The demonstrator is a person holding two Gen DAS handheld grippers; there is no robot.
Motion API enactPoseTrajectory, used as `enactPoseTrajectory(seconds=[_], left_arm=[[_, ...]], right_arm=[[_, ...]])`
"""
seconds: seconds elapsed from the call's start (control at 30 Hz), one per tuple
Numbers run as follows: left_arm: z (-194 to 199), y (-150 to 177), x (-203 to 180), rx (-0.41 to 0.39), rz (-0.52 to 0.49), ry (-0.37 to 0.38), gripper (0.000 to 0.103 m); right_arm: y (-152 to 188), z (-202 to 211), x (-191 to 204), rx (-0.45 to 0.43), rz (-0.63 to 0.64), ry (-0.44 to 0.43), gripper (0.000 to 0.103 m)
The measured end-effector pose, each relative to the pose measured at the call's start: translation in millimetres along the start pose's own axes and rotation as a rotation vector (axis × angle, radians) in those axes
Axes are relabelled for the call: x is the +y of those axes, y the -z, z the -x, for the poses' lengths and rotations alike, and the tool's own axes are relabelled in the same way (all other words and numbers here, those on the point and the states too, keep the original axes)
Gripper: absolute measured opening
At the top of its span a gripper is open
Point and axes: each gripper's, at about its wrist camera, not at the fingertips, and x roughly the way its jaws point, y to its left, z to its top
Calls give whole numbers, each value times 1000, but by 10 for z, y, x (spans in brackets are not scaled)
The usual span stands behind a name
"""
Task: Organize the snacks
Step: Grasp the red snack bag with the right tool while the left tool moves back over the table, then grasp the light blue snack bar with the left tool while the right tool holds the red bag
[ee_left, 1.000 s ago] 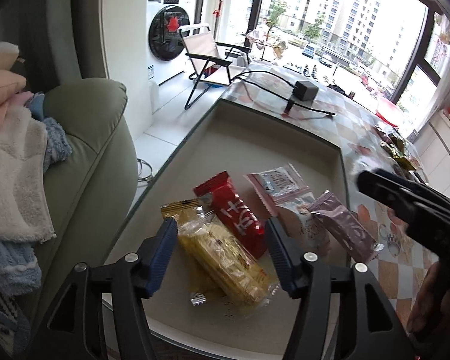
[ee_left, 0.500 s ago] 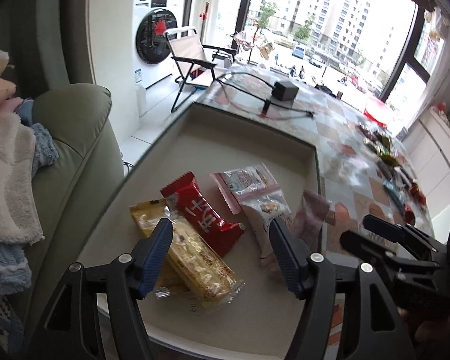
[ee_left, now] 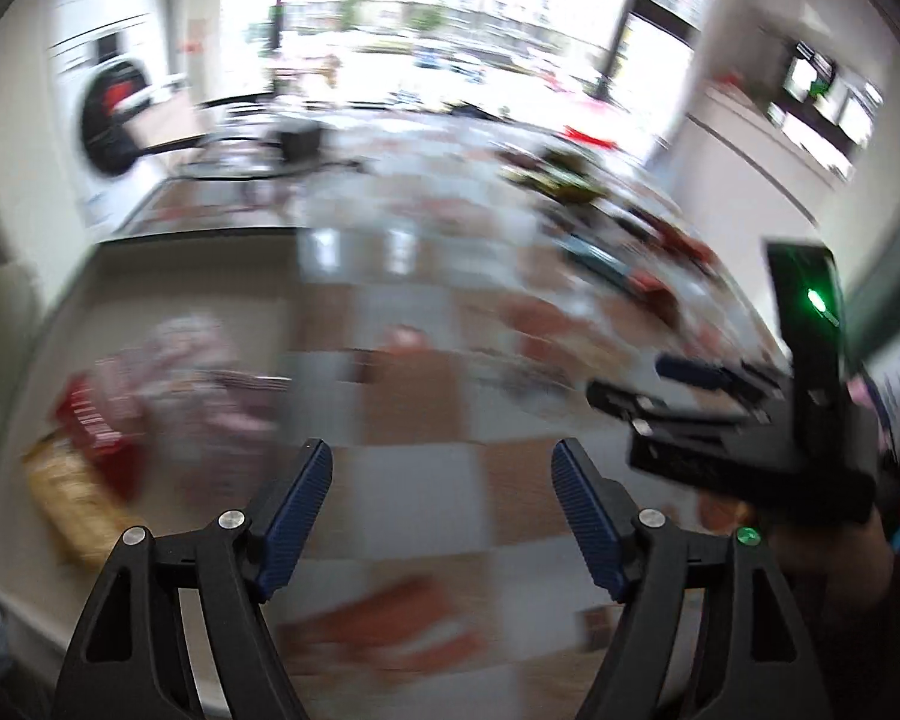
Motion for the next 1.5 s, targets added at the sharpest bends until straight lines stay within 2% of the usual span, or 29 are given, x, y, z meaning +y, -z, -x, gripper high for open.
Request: enactPoseTrajectory(seconds=[0.07,0.17,0.23,0.4,0.47,0.5,0.53,0.57,0.63,0.77,0.8,0.87,0.93,1.03,1.13,1.23,1.3,1.37,1.4,1.5], left_arm=[[-171,14,-259,26,-65,10,80],[-452,11,-441,78,-88,0,80],[-626,-20,-493,101,-89,-14,80],[-876,-135,-504,97,-115,-38,80],[-1014,-153,-499,115,-118,-52,81],[-1029,-148,-504,91,-133,-80,83],[-1053,-135,-511,78,-148,-94,90],[-1070,-117,-496,68,-143,-75,99],[-1097,-124,-504,80,-157,-61,102],[-1101,-127,-507,74,-158,-64,102],[-1100,-127,-506,73,-156,-65,102],[-1107,-132,-511,71,-154,-64,102],[-1120,-145,-513,71,-152,-64,102],[-1131,-158,-515,72,-149,-67,102],[-1132,-161,-515,72,-150,-68,102],[-1142,-175,-520,75,-149,-76,102],[-1168,-213,-561,87,-160,-68,102],[-1218,-273,-708,103,-221,-40,102],[-1234,-300,-813,102,-268,-38,102],[-1318,-419,-1207,102,-458,-17,103]], right_arm=[[78,11,-248,10,-41,38,74],[207,10,-606,36,-110,83,75],[280,55,-763,15,-139,118,95],[344,93,-839,-8,-137,111,96],[273,34,-841,-3,-98,104,96],[234,-4,-845,-4,-84,99,96],[186,-40,-870,-8,-71,93,96],[98,-99,-895,-14,-54,96,96],[-32,-204,-965,-27,-35,87,96],[-385,-387,-1064,-52,-10,40,95],[-456,-427,-1067,-58,-2,27,94],[-557,-516,-1060,-50,12,-24,65],[-569,-535,-1018,-53,29,-3,37],[-448,-466,-982,-69,14,-13,37],[-216,-315,-966,-93,9,58,37],[10,-148,-1156,-90,-70,162,37],[118,-77,-1331,-82,-138,178,37],[218,1,-1488,-84,-190,169,38],[236,25,-1517,-87,-196,158,42],[245,40,-1558,-96,-211,131,44]])
